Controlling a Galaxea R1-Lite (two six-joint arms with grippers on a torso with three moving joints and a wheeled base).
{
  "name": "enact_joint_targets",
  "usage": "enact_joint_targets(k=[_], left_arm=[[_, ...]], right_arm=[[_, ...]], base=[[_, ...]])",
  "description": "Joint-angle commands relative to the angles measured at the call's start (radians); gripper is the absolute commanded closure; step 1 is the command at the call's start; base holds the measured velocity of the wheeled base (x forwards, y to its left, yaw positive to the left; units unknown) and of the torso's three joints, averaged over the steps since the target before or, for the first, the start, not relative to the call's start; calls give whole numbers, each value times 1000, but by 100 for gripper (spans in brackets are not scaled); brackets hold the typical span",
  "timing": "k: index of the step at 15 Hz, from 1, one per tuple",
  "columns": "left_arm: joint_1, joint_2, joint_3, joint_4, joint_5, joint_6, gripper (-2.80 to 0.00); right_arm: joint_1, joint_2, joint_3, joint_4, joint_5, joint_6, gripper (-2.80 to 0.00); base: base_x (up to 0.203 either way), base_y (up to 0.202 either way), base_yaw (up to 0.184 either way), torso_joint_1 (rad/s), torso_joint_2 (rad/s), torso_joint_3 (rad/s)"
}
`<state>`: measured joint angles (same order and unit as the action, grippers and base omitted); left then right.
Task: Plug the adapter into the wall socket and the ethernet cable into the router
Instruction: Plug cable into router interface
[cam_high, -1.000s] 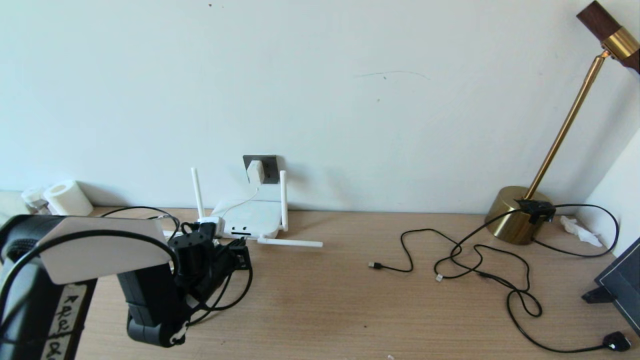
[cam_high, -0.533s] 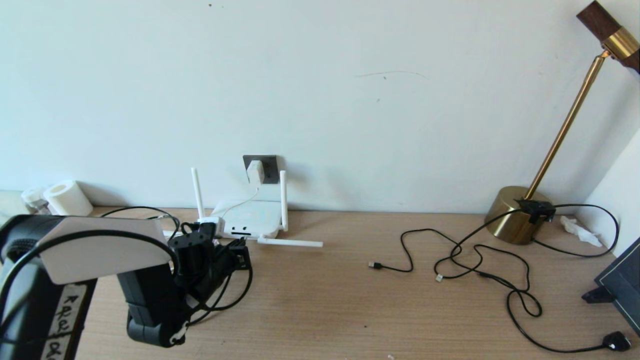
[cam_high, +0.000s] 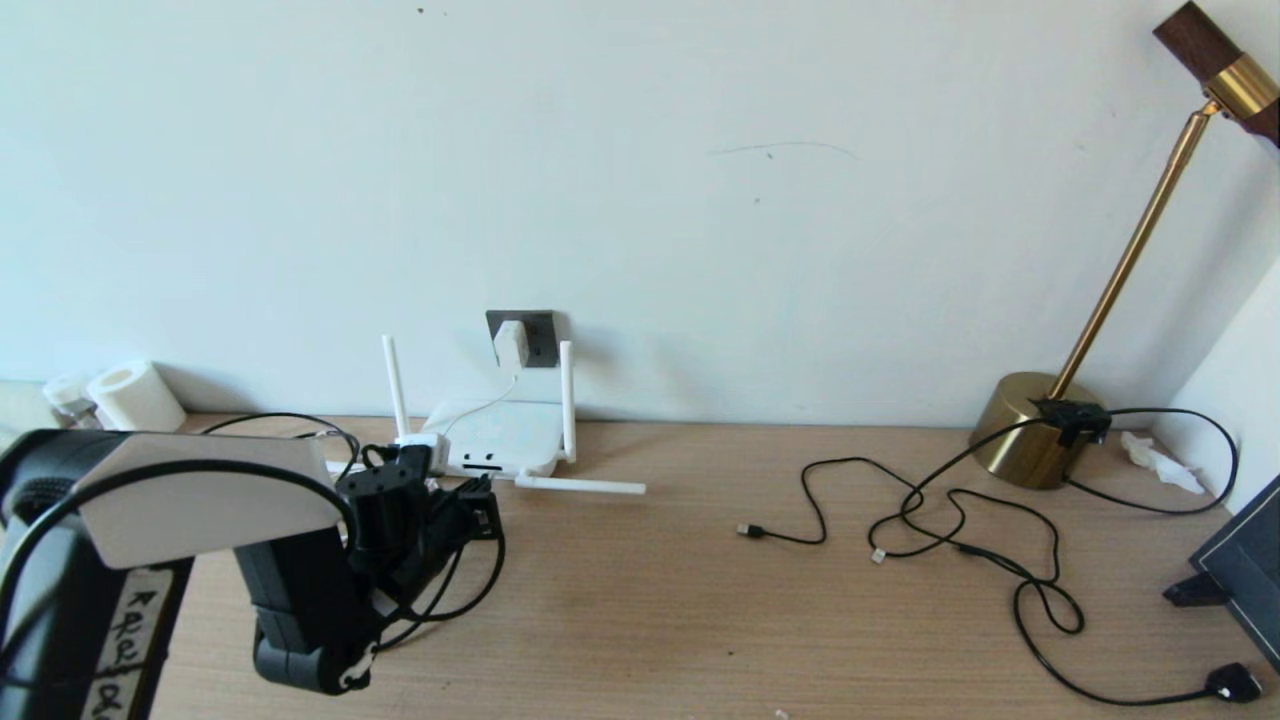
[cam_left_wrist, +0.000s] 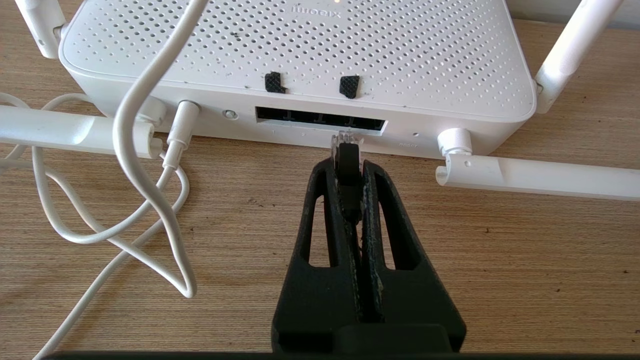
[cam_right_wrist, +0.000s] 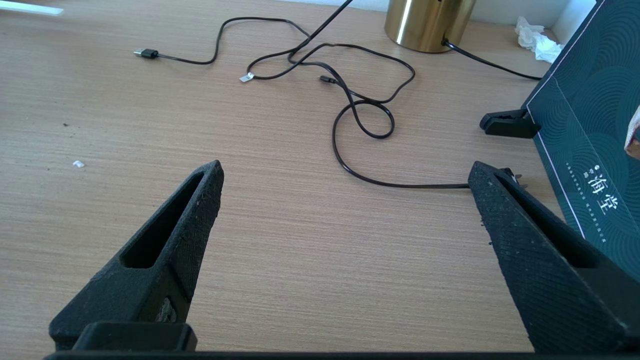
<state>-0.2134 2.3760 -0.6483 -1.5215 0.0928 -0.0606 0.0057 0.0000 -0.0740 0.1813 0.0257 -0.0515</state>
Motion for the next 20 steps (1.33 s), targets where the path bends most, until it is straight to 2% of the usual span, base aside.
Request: enact_joint_targets(k=[1, 20], left_arm=[[0, -3, -1, -9, 1, -1, 0], [0, -6, -4, -9, 1, 16, 0]], right_arm=[[0, 2, 0, 1, 0, -1, -280], [0, 2, 0, 1, 0, -1, -280]], base=[[0, 0, 0, 0, 0, 0], [0, 0, 0, 0, 0, 0]])
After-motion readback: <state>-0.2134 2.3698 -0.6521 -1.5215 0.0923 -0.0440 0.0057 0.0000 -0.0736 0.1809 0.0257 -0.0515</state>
